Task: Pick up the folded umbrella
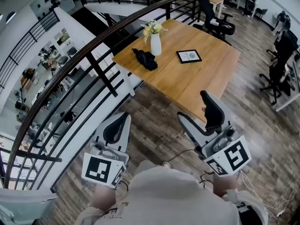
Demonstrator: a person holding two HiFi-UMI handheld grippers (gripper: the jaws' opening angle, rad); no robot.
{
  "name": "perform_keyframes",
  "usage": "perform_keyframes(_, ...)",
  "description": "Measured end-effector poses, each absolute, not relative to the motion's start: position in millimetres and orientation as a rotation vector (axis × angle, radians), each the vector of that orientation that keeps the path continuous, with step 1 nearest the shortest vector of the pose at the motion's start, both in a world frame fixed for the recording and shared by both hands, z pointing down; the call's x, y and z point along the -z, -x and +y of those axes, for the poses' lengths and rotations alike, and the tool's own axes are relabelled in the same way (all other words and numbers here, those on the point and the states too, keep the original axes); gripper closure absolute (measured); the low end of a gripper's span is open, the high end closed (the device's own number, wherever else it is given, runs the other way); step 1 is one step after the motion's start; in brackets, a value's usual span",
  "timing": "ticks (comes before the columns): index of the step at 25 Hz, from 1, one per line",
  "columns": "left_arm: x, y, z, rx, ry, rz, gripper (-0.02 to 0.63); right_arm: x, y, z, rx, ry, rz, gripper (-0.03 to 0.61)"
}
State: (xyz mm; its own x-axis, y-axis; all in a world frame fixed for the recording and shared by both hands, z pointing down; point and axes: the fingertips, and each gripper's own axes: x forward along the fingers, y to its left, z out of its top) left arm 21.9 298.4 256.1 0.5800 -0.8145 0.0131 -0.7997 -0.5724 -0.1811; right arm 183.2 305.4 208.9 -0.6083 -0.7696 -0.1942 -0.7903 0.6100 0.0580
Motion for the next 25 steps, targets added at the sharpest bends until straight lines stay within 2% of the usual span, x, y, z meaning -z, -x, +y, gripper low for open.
perform_keyframes(13, -269.8, -3.5, 266.9, 0.119, 2.661, 1.383, 0.597, -221.8, -159.0, 271.8, -0.168, 1.237, 2.699, 0.238)
perform_keyframes(25, -269.3, 53.2, 111.8, 0.09, 2.7, 1.374, 0.597, -238.9, -89.3, 113.6, -0.12, 1.237, 2.787, 0.236)
